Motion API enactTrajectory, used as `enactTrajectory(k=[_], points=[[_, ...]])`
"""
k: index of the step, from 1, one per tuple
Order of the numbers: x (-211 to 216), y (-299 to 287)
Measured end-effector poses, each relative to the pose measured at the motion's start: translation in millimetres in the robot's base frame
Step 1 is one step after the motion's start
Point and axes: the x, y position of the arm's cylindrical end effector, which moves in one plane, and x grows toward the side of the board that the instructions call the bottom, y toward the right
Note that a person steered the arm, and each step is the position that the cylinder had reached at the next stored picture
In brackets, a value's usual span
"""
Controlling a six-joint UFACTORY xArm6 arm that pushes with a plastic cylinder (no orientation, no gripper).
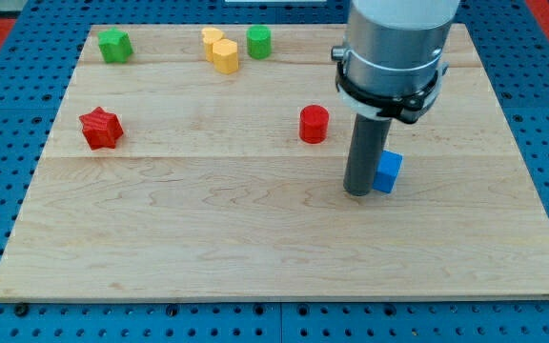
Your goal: Push the blue cube vertically to the bottom of the triangle
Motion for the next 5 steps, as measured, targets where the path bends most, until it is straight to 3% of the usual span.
enactTrajectory(k=[5], points=[[-32,70]])
